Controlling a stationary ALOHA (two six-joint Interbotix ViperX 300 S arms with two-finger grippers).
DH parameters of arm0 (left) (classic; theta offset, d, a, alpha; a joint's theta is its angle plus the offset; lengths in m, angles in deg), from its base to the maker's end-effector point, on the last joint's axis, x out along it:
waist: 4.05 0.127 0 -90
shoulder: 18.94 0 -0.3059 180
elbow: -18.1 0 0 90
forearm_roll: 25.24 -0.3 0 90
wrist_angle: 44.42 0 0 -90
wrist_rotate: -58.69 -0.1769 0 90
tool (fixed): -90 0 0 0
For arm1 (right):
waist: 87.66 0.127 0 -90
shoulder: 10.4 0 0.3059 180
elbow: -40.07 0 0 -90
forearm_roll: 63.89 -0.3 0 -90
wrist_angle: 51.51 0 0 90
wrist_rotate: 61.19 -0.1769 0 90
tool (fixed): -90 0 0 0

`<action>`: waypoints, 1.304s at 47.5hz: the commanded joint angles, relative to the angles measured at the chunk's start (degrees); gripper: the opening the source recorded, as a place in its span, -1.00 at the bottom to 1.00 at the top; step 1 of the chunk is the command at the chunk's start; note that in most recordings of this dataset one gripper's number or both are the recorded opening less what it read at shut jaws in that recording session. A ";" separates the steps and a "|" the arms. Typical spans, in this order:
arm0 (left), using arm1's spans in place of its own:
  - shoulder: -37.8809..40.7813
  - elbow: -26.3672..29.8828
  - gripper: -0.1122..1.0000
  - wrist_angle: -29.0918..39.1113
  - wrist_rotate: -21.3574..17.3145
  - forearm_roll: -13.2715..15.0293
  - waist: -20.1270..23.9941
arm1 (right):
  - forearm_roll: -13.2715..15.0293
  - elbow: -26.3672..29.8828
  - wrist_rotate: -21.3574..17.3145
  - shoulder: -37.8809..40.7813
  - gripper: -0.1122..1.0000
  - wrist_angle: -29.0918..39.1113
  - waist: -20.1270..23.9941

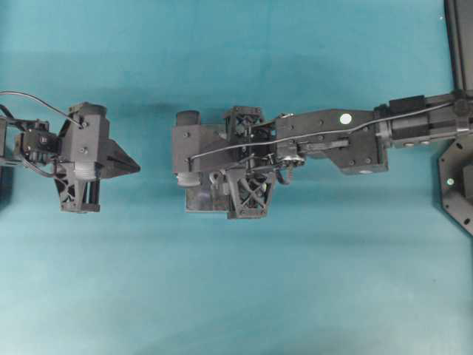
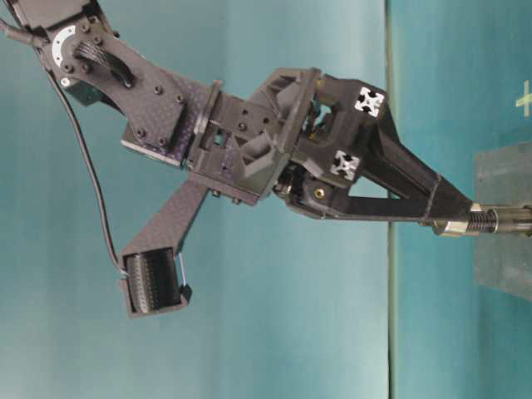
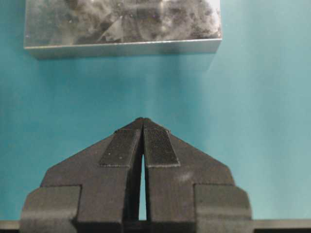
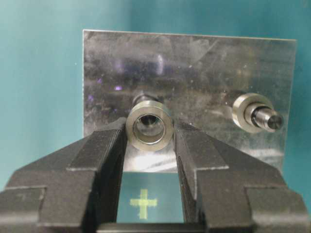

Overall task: Insert the washer onto the shaft.
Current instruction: 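Carry the washer left and align it with the lower shaft tip, then push the washer onto the lower shaft with the right gripper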

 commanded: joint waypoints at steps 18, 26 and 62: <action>-0.70 0.18 -0.80 -0.44 -0.09 -0.18 -0.18 | 0.09 1.76 0.88 0.35 -0.20 0.18 0.44; -0.70 0.26 -0.80 -0.44 -0.09 -0.18 -0.18 | 0.09 1.76 1.05 1.32 -0.19 0.35 0.44; -0.97 0.62 -0.80 -0.44 0.18 -0.18 -0.35 | -1.67 3.08 0.62 3.08 0.35 0.70 2.46</action>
